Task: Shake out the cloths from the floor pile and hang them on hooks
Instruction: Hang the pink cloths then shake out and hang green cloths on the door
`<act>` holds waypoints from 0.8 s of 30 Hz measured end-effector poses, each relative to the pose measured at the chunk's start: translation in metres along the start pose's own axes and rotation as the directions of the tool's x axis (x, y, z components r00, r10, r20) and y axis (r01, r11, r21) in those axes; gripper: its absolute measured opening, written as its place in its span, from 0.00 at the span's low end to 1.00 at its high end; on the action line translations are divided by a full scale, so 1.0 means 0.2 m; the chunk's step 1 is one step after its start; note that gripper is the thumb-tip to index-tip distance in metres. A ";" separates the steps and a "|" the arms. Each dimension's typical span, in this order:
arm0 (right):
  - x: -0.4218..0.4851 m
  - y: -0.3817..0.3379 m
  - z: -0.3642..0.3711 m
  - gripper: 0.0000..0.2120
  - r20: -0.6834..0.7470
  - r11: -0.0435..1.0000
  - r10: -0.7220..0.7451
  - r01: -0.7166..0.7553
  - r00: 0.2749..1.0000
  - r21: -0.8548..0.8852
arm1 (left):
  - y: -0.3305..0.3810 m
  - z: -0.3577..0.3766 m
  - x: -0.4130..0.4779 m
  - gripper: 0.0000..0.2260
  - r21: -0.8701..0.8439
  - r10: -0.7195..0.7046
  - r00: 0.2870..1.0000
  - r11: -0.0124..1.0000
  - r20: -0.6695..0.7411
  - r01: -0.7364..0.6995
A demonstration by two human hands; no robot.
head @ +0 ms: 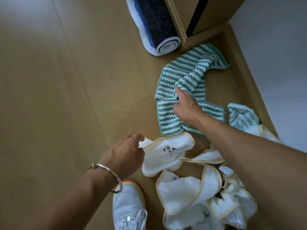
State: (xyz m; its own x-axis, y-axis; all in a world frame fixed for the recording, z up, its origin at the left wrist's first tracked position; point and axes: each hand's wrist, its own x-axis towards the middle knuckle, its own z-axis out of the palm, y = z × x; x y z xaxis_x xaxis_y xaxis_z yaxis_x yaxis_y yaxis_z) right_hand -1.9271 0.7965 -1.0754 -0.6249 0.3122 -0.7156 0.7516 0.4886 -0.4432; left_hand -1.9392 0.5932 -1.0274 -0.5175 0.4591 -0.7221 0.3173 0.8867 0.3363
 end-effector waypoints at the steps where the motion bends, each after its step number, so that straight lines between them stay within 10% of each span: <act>1: -0.02 -0.02 -0.01 0.32 -0.011 1.000 -0.017 0.017 1.000 0.015 | 0.01 -0.01 -0.01 0.17 0.006 0.002 1.000 1.000 0.000 -0.002; 11: -0.67 -0.35 -0.40 0.30 -0.114 0.970 -0.173 0.189 0.978 0.151 | 0.38 -0.41 -0.36 0.25 -0.042 0.091 0.967 0.994 -0.237 -0.103; 18: -1.33 -0.62 -0.95 0.05 -0.239 0.949 -0.235 0.276 0.942 0.152 | 0.77 -1.01 -0.84 0.17 0.000 0.179 0.821 0.977 -0.542 -0.213; 24: -2.00 -0.89 -1.69 0.09 -0.062 0.944 -0.330 0.331 0.942 0.008 | 1.22 -1.78 -1.41 0.19 0.031 0.317 0.881 0.944 -0.352 -0.327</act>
State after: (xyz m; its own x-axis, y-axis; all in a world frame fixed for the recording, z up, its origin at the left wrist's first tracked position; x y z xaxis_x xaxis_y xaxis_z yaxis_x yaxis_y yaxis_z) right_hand -1.8817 0.8605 -0.5282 -0.8498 0.1835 -0.4942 0.5039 0.5579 -0.6594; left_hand -1.9992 0.7005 -0.5257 -0.6350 0.7046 -0.3166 0.4938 0.6854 0.5351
